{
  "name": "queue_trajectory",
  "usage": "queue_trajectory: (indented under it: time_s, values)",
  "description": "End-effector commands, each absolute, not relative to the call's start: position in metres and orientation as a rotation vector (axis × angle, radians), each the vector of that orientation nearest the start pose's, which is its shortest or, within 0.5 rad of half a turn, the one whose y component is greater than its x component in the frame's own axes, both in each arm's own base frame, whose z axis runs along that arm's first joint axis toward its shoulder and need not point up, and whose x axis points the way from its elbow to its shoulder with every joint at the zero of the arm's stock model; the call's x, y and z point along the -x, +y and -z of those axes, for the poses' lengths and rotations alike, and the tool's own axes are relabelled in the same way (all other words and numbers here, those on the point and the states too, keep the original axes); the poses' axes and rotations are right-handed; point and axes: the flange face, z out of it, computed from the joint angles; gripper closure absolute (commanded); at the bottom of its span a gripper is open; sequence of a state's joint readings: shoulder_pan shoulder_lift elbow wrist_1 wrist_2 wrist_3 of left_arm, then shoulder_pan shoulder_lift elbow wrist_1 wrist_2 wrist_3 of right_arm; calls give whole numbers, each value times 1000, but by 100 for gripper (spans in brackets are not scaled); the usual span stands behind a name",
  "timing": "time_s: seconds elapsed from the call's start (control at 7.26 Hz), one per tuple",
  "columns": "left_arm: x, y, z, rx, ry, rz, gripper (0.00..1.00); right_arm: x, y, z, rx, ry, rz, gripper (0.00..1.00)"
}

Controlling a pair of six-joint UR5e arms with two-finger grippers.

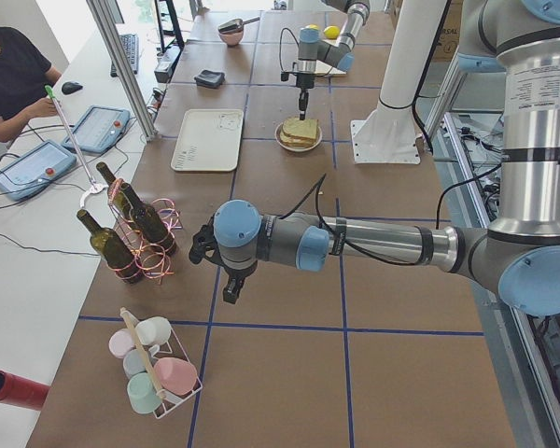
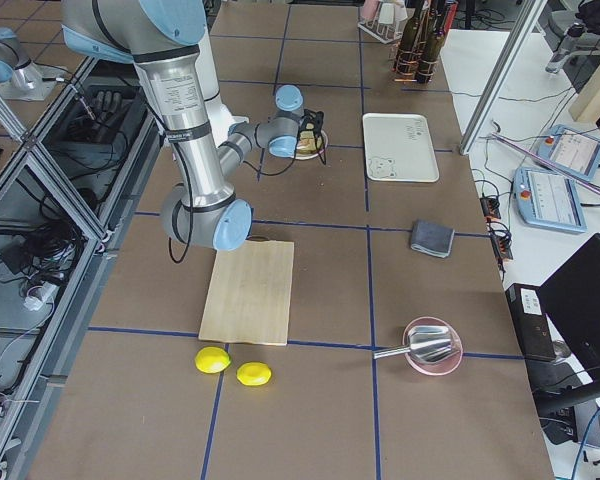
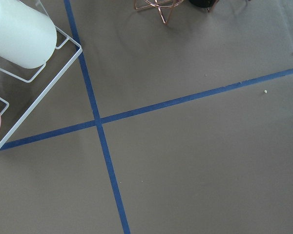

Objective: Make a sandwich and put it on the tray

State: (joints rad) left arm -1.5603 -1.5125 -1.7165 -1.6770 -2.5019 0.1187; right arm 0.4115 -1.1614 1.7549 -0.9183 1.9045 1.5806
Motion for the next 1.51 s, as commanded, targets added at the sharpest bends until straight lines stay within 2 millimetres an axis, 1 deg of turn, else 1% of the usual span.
queue_trajectory:
  time_s: [0.0, 0.14, 0.41, 0.55, 0.69, 0.83, 0.96, 1.1, 1.24, 1.38]
  values:
    - [48, -476, -591, -232, 918, -210, 0, 525, -339, -272, 41, -1255, -157, 100]
    - [48, -477, -590, -240, 918, -216, 0, 526, -339, -274, 41, -1249, -157, 67]
    - [46, -479, -585, -269, 917, -233, 0, 530, -340, -281, 51, -1235, -158, 51]
    - [39, -480, -579, -281, 945, -239, 0, 530, -341, -280, 53, -1237, -156, 32]
    - [15, -483, -567, -271, 983, -219, 0, 521, -349, -276, 67, -1248, -154, 30]
    - [-19, -484, -548, -266, 1021, -172, 0, 487, -375, -269, 89, -1274, -160, 0]
    - [-52, -480, -526, -260, 1083, -123, 3, 443, -411, -270, 126, -1290, -174, 0]
    - [-94, -471, -509, -212, 1146, -93, 5, 397, -439, -282, 148, -1293, -206, 0]
    - [-144, -457, -487, -116, 1197, -66, 7, 364, -459, -289, 157, -1297, -220, 0]
    - [-197, -459, -445, -29, 1241, -31, 7, 339, -471, -306, 134, -1286, -205, 0]
